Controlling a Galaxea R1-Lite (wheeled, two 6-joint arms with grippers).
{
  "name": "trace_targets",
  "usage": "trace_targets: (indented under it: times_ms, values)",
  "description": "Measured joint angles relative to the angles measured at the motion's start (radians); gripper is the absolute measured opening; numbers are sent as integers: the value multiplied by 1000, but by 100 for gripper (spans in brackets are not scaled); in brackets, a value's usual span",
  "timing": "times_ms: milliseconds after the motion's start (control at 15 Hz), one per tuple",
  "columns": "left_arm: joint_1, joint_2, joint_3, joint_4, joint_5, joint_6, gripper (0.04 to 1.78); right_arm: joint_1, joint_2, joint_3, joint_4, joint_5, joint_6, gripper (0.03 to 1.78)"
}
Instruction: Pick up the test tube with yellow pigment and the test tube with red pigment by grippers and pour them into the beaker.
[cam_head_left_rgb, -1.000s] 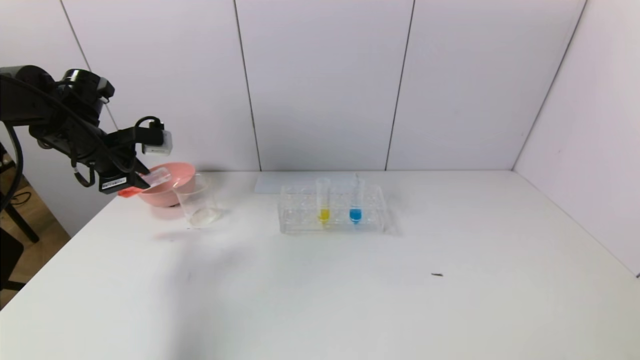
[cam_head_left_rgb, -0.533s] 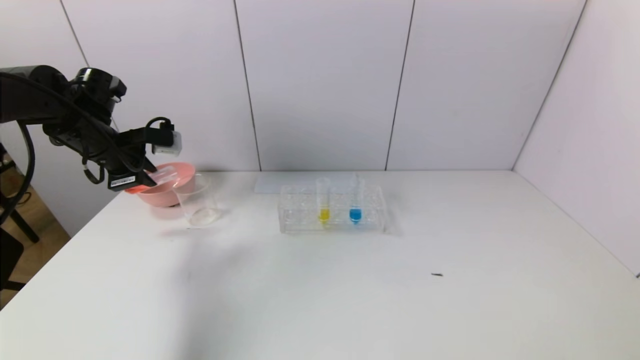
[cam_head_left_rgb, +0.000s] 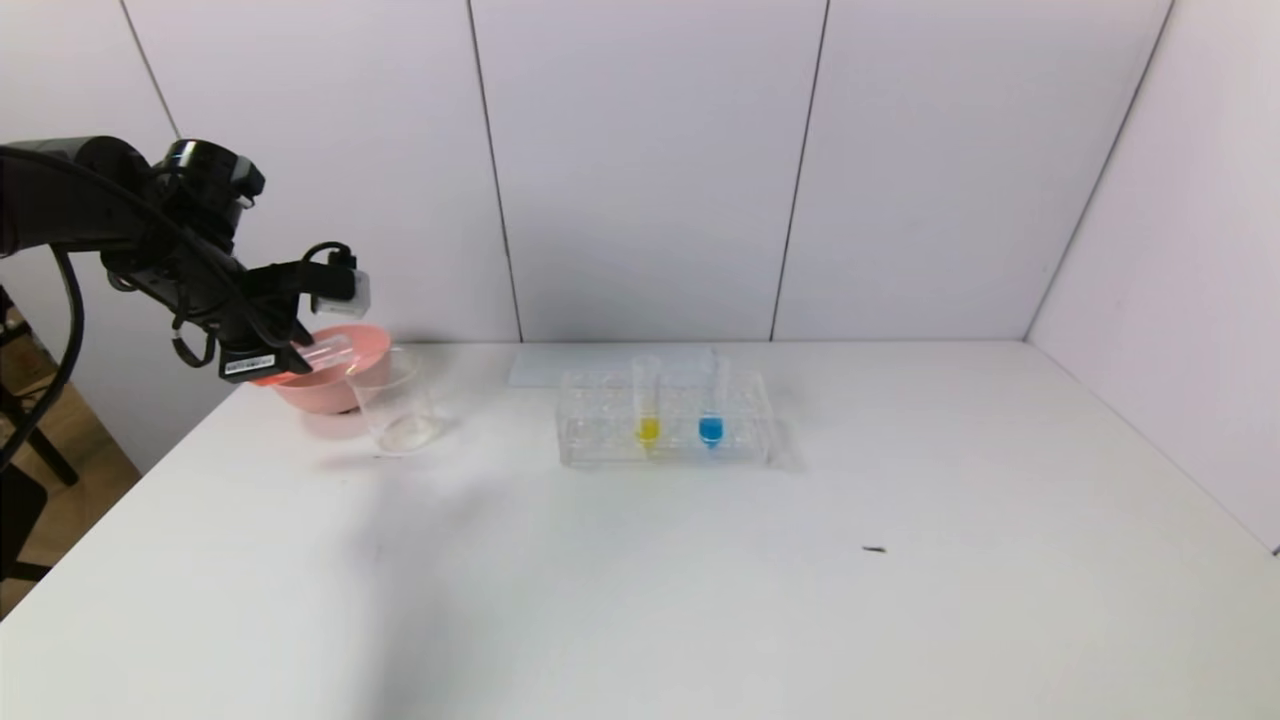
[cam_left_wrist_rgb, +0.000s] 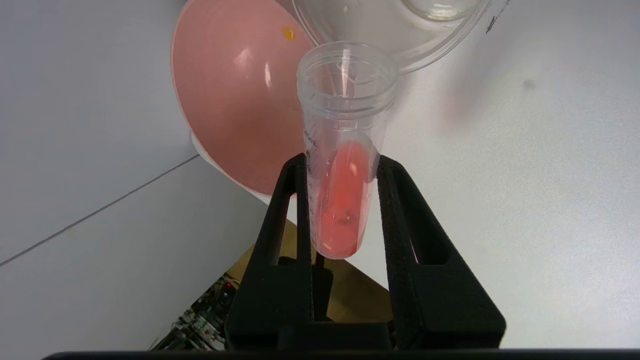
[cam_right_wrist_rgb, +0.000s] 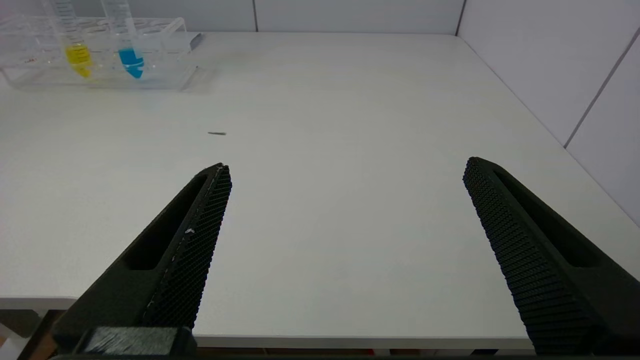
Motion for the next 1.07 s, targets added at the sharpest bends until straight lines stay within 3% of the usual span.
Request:
trace_targets:
  times_ms: [1067]
  values:
    - [-38,5,-10,-35,96,41,44,0,0,0,0,0,0,170]
